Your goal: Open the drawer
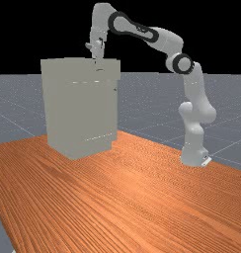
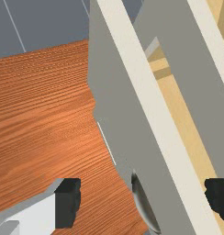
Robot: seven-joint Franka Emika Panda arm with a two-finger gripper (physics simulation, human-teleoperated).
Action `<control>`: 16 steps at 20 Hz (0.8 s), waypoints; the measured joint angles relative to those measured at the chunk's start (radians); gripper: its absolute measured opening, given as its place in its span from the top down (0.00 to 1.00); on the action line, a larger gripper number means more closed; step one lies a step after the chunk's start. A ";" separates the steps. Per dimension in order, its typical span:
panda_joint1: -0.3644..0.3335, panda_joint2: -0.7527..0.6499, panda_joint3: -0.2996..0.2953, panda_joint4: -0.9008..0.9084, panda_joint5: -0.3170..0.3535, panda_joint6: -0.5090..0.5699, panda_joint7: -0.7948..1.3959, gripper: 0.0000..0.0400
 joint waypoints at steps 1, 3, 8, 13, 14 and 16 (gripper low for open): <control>-0.002 0.015 0.001 -0.001 0.002 -0.001 -0.002 0.00; -0.001 0.026 -0.002 -0.005 0.004 -0.001 -0.003 0.01; 0.033 -0.028 0.011 -0.076 0.000 0.004 0.010 0.00; 0.103 -0.135 0.060 -0.198 -0.008 0.000 0.075 0.00; 0.116 -0.154 0.074 -0.220 -0.009 -0.002 0.095 0.00; 0.134 -0.185 0.106 -0.253 -0.011 -0.010 0.141 0.00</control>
